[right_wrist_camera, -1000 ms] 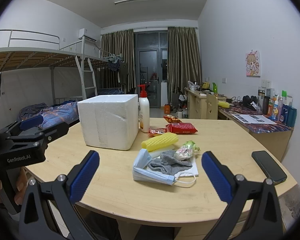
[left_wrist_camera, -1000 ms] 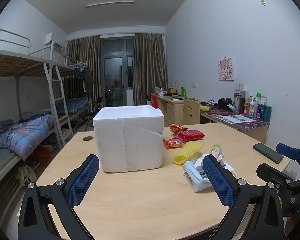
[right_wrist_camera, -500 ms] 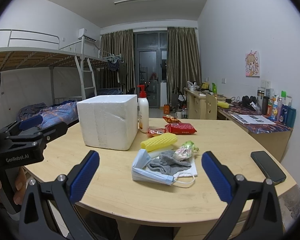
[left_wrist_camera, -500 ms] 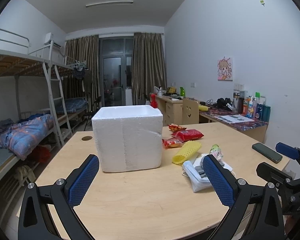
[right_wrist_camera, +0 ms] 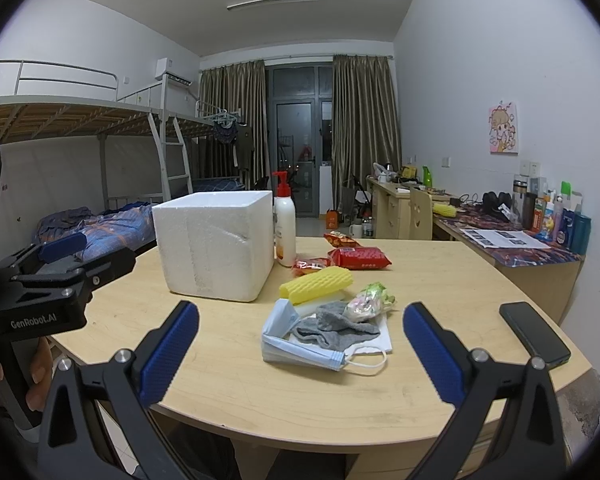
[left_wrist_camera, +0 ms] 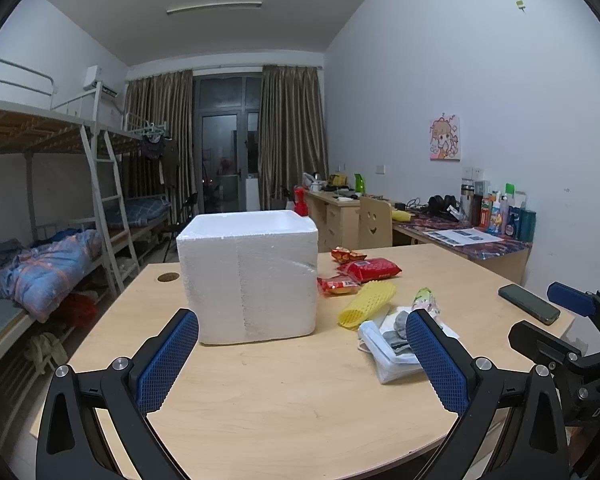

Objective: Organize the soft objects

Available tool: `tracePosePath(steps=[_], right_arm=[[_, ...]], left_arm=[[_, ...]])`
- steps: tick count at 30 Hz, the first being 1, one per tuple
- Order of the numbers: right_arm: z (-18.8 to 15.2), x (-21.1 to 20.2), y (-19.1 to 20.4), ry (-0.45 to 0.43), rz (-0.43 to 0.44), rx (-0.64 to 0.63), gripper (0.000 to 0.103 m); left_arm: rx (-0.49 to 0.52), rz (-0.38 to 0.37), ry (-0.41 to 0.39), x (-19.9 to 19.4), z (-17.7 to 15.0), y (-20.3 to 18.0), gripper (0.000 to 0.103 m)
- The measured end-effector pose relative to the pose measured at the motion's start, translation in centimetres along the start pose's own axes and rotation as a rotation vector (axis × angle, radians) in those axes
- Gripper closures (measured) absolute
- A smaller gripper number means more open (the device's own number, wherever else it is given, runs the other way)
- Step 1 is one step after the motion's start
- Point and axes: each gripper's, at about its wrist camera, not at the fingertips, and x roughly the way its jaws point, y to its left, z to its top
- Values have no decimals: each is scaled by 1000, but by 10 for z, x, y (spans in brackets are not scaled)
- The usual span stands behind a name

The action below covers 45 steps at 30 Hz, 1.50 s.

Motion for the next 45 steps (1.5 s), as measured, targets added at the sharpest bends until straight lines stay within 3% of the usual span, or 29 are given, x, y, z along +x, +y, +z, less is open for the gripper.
tracePosePath(steps=[34,45], right_arm=[[3,-4,5,-4,-8,-13,0],[4,-3,4,-2,-9,-10,0]], left_arm=[[10,-90,-5,-5,3,-9,0],[9,-88,0,-3,2,-9,0]])
